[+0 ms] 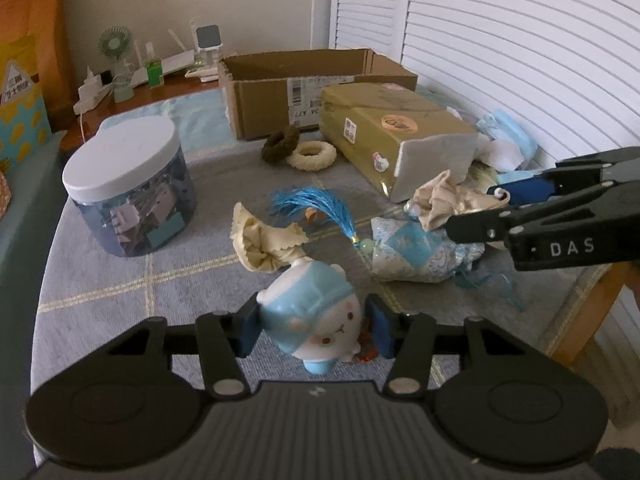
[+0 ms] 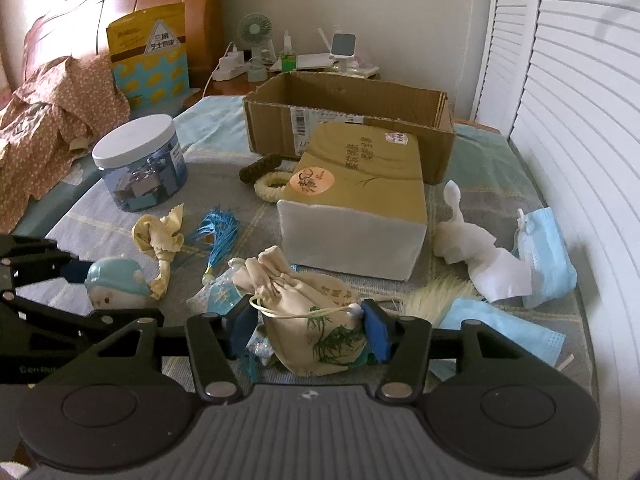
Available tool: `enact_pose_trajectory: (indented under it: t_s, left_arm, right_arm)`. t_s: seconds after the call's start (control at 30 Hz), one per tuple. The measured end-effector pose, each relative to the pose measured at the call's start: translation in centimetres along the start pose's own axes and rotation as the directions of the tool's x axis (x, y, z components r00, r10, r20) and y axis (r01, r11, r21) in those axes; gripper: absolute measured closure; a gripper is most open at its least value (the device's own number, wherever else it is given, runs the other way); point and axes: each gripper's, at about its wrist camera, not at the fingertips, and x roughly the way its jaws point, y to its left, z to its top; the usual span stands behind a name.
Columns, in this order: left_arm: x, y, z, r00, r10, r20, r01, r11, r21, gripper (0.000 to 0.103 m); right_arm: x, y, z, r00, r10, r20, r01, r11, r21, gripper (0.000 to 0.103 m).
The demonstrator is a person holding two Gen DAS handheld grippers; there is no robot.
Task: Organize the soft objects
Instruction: 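Grasp the cream palm-print pouch with the right tool while the left tool grasps the blue figurine, then carry the pouch into the cardboard box and open the right tool while the left tool lifts the figurine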
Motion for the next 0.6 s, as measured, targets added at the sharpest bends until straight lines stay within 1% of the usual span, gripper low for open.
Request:
enact_pose_trajectory:
  t_s: [0.07, 0.1, 0.13, 0.27, 0.4, 0.47, 0.5, 0.53, 0.6]
  left_arm:
    - [-0.1, 0.0, 0.0, 1.0, 0.002, 0.001, -0.002, 1.0, 0.0, 0.05]
    - [-0.1, 0.0, 0.0, 1.0, 0.002, 0.001, -0.002, 1.0, 0.0, 0.05]
    - [-0.1, 0.1, 0.0, 1.0, 0.002, 0.0, -0.002, 1.0, 0.0, 0.05]
    - [0.2, 0.1, 0.0, 1.0, -0.001, -0.008, 0.001, 1.0, 0.0, 0.05]
    - [0.3, 0.0, 0.1, 1.0, -0.005, -0.01, 0.005, 1.0, 0.001, 0.05]
    - [0.4, 0.0, 0.2, 1.0, -0.011, -0.015, 0.011, 1.0, -0.002, 0.05]
    - [0.4, 0.0, 0.2, 1.0, -0.013, -0.017, 0.013, 1.0, -0.001, 0.05]
    - [0.5, 0.0, 0.3, 1.0, -0.013, -0.019, 0.013, 1.0, 0.0, 0.05]
    - [0.4, 0.0, 0.3, 1.0, -0.015, -0.021, 0.015, 1.0, 0.004, 0.05]
  right_arm:
    - [-0.1, -0.1, -0.1, 1.0, -0.003, 0.008, 0.003, 1.0, 0.006, 0.036]
    - [-0.1, -0.2, -0.1, 1.0, -0.003, 0.015, 0.003, 1.0, 0.012, 0.023]
    - [-0.1, -0.3, -0.2, 1.0, 0.004, 0.022, -0.005, 1.0, 0.019, 0.019]
    - [0.5, -1.0, -0.4, 0.999, 0.036, 0.011, -0.036, 0.998, 0.049, 0.019]
    - [1.4, -1.5, -0.7, 0.997, 0.072, -0.006, -0.071, 0.995, 0.073, 0.022]
    - [1.5, -1.6, -0.8, 0.996, 0.09, -0.007, -0.09, 0.993, 0.08, 0.03]
    - [1.6, -1.6, -0.8, 0.995, 0.101, -0.014, -0.1, 0.992, 0.083, 0.037]
    - [1.6, -1.6, -0.9, 0.994, 0.107, -0.016, -0.106, 0.991, 0.087, 0.04]
    - [1.3, -1.5, -0.8, 0.994, 0.107, -0.008, -0.106, 0.991, 0.085, 0.042]
